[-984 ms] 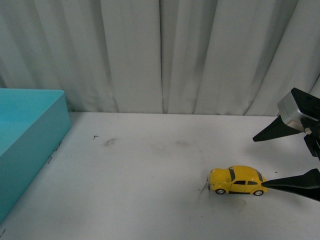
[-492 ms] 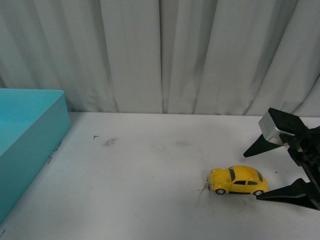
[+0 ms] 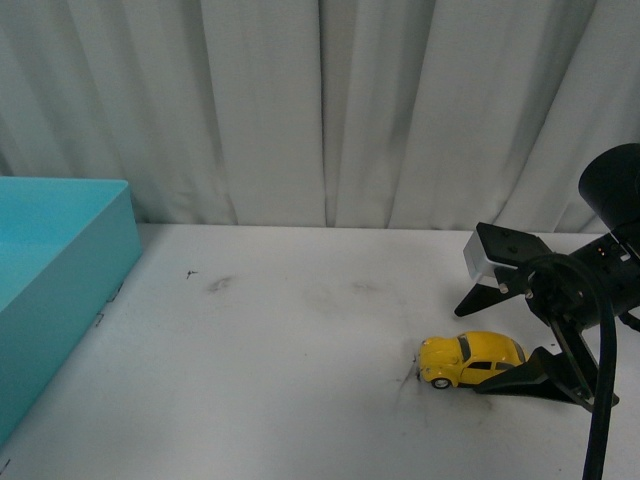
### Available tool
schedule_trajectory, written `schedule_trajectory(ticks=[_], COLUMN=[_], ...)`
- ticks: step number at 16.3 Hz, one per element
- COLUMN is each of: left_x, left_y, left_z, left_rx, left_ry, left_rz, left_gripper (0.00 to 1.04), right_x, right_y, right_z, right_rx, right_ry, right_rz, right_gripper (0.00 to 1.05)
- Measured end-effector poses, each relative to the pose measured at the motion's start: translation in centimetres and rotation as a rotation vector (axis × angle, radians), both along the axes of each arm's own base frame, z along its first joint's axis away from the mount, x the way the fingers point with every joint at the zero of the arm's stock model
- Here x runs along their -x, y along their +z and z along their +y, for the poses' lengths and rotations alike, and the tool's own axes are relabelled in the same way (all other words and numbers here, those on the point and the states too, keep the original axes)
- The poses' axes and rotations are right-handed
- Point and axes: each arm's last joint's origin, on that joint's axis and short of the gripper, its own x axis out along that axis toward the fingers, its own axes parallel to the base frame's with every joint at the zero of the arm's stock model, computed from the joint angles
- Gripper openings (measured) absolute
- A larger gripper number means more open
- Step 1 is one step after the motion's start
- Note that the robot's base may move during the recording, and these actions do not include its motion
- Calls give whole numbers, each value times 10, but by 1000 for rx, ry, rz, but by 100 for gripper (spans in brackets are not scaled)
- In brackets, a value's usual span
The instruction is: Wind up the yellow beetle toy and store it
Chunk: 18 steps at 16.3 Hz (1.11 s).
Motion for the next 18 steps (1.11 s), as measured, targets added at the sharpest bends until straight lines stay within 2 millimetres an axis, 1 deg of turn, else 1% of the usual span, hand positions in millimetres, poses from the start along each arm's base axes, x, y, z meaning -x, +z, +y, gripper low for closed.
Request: schedule_trajectory(ticks=[2,4,5,6,7,11,13,18], left_x=[0,0,0,0,0,0,0,0], left_y=[0,0,0,0,0,0,0,0], left_z=[0,0,0,0,0,0,0,0], left_rx=[0,0,0,0,0,0,0,0], left_ry=[0,0,0,0,0,0,0,0], left_rz=[0,0,0,0,0,0,0,0], left_gripper=[98,98,98,98,98,98,98,98], right_x=[4,4,4,4,4,5,8,29], right_y=[-5,-6,-7,-7,-6,-7,-9,-17], right_z=[0,-1,-1,0,0,-1,-6,-52], right_rx=[23,30,29,23,16,8,-4,-32], right_ry=[-13,-8,0,5,8,11,17,18], right_rz=[16,7,-2,-6,-10,-12,-8,-38], right_gripper=[97,77,61,50,43,41,41,41])
